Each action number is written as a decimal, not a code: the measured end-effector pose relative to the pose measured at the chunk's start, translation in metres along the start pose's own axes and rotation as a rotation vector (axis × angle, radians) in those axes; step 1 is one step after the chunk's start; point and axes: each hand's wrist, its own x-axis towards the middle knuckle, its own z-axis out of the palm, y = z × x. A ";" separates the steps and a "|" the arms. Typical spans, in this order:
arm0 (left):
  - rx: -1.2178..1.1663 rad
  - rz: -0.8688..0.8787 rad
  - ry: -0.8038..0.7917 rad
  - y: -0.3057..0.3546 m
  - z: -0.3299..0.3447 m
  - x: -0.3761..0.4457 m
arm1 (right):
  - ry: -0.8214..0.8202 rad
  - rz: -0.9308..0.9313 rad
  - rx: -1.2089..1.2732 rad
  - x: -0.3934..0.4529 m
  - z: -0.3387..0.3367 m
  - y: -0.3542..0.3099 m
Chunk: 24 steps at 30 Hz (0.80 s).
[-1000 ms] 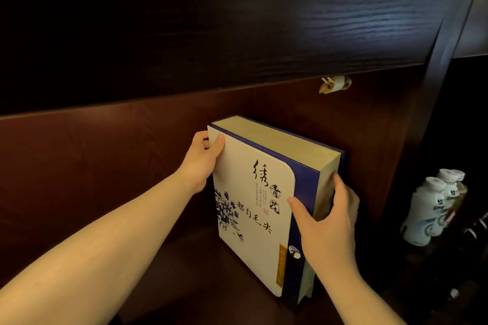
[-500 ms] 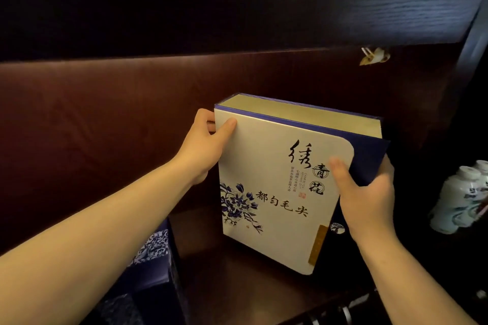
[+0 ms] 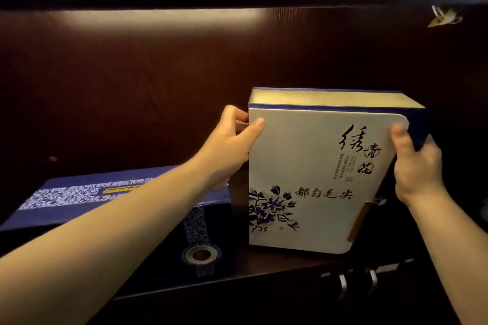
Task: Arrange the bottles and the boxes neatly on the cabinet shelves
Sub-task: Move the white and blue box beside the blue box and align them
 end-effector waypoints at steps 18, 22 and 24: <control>0.375 0.075 -0.022 -0.011 -0.026 -0.025 | -0.090 -0.014 0.055 0.006 0.008 0.018; 0.407 0.006 -0.086 -0.019 -0.033 -0.006 | -0.128 0.018 0.015 0.004 0.000 0.026; 0.395 -0.023 -0.165 -0.023 -0.034 0.000 | -0.135 0.070 -0.008 -0.006 -0.006 0.037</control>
